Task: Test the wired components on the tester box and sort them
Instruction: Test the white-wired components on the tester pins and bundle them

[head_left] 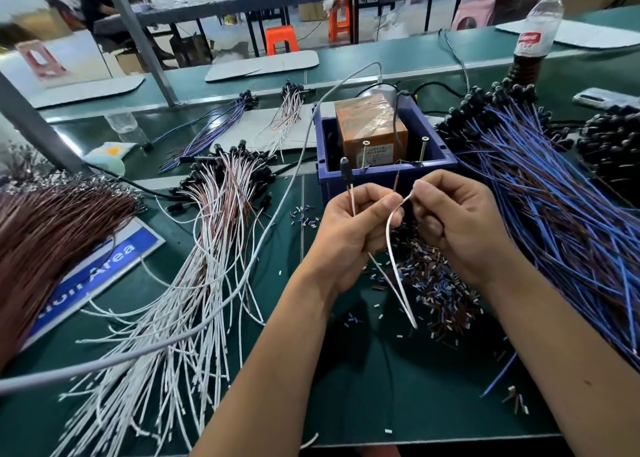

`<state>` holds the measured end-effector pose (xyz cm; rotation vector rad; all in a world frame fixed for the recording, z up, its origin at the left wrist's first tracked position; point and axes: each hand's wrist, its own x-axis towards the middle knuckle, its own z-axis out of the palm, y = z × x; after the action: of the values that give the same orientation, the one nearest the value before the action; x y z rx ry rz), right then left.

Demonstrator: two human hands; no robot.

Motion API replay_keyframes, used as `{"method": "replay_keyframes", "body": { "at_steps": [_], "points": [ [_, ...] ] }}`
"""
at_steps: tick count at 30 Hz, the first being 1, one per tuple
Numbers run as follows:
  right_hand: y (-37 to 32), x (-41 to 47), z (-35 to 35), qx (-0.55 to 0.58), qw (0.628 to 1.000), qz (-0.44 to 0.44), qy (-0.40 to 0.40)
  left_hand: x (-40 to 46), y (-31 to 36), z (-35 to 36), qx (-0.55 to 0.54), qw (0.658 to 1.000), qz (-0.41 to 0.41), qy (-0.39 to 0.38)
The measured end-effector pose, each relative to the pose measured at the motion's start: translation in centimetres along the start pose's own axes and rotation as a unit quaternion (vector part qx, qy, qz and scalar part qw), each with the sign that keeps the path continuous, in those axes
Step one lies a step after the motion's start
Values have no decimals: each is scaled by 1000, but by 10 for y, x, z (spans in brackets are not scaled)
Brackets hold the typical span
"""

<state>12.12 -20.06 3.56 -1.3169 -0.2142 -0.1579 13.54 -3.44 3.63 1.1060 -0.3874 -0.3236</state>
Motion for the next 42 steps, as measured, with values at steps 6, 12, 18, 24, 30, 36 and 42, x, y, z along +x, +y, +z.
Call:
{"method": "replay_keyframes", "body": {
  "at_steps": [6,12,18,24,30,36,42],
  "points": [
    [-6,5,-15,51,995,-12,88,-11,21,-22,18,1000,10,-17],
    [6,-4,9,-28,999,19,-38,-11,22,-21,94,993,40,53],
    [9,-8,9,-9,994,41,-105,2,0,12,241,929,168,223],
    [6,-3,-2,-6,999,-29,-33,5,-3,30,289,861,302,291],
    [10,-8,5,-243,937,-213,134,11,-12,28,346,776,380,366],
    [12,-9,3,-286,884,-263,260,15,-15,16,301,774,353,431],
    [17,-9,3,-302,868,-265,292,13,-28,9,324,781,338,413]
  ]
}}
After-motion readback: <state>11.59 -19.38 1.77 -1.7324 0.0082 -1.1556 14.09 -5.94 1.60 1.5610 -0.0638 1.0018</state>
